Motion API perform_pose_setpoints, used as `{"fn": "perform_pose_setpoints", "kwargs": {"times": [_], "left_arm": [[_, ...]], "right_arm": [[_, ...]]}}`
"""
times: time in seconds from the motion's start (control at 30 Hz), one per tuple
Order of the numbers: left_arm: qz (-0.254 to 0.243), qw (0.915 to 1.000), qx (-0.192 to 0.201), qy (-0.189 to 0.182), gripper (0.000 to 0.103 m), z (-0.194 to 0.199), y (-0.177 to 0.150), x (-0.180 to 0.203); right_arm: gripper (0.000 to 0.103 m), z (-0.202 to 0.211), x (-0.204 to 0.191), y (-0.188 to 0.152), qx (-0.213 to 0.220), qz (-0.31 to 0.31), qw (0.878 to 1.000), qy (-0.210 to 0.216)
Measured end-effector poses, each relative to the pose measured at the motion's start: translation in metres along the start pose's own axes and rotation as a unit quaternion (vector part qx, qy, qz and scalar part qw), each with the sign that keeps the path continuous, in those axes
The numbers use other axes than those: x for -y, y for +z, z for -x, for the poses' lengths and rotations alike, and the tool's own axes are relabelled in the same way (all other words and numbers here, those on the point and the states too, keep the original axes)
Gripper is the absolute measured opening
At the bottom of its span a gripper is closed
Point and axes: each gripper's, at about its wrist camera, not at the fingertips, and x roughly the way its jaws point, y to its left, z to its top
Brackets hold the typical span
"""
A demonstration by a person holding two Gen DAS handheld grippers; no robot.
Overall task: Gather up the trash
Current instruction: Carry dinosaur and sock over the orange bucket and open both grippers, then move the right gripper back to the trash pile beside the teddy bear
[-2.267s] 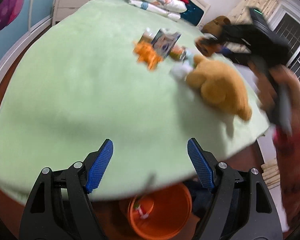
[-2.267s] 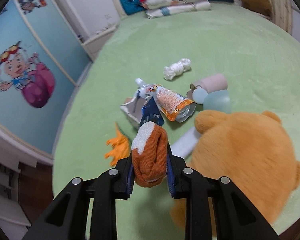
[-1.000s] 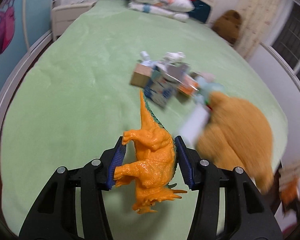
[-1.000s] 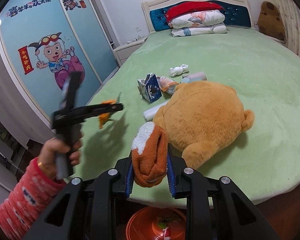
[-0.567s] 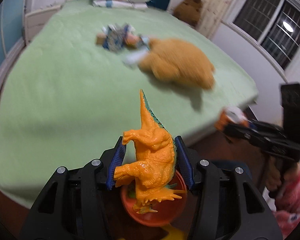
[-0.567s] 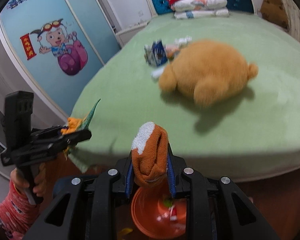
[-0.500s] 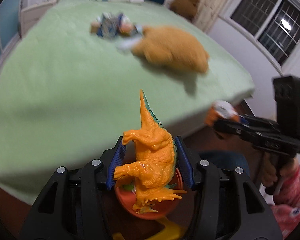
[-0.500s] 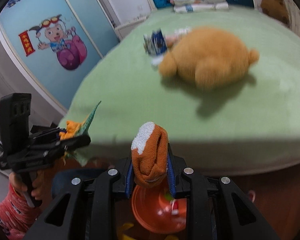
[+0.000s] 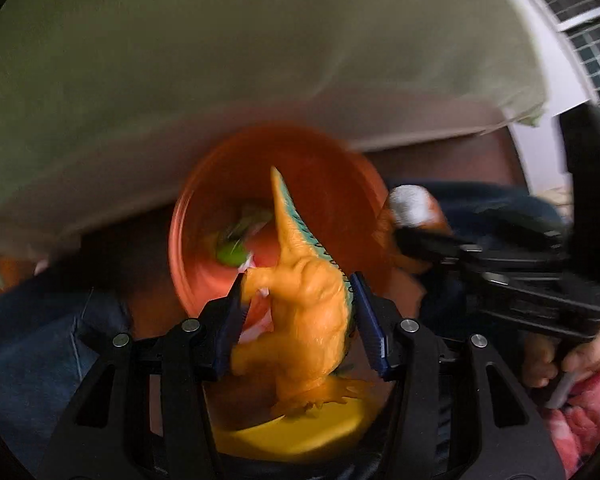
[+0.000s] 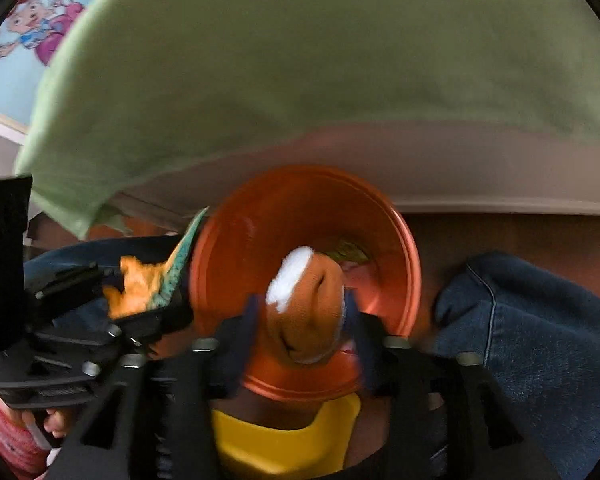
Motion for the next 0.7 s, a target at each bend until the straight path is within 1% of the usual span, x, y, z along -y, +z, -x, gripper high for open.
{"fn": "perform_pose_setpoints", "kwargs": {"times": [0.03,0.07,0.1,0.13,0.3,0.4,0.5,0.6,0.7], "left_arm": [[0.002,0.9999,-0.008,0.012,0.054,-0.007,0.001,-0.002],[0.004,0.9998,-0.011,0.016,0.057,-0.01,0.001,-0.003],[0.004,0.9998,-0.011,0.018,0.064,-0.012,0.002,-0.004],[0.004,0.9997,-0.01,0.021,0.067,-0.012,0.003,-0.005],[-0.001,0.9995,0.001,0.032,0.069,-0.006,0.006,-0.003],[0.003,0.9994,0.005,0.033,0.069,0.003,-0.007,-0.008],[0.007,0.9991,0.007,0.042,0.069,0.005,-0.007,-0.009],[0.01,0.999,0.012,0.042,0.069,0.01,-0.007,-0.009],[0.008,0.9984,0.024,0.05,0.069,0.017,-0.007,-0.005]], "right_arm": [[0.068,0.0,0.002,0.0,0.004,-0.003,1.0,-0.007],[0.068,0.001,0.004,0.001,0.005,-0.005,1.0,-0.005],[0.068,0.001,0.005,0.002,0.005,-0.008,1.0,-0.005],[0.07,0.002,0.007,0.003,0.007,-0.012,1.0,-0.005],[0.071,0.006,0.013,0.006,0.012,-0.02,1.0,-0.002],[0.071,0.005,0.016,0.008,0.009,-0.022,1.0,-0.003],[0.071,0.006,0.018,0.008,0.008,-0.025,1.0,-0.002],[0.071,0.009,0.018,0.009,0.012,-0.026,1.0,-0.001],[0.071,0.013,0.018,0.01,0.017,-0.027,0.999,0.0]]}}
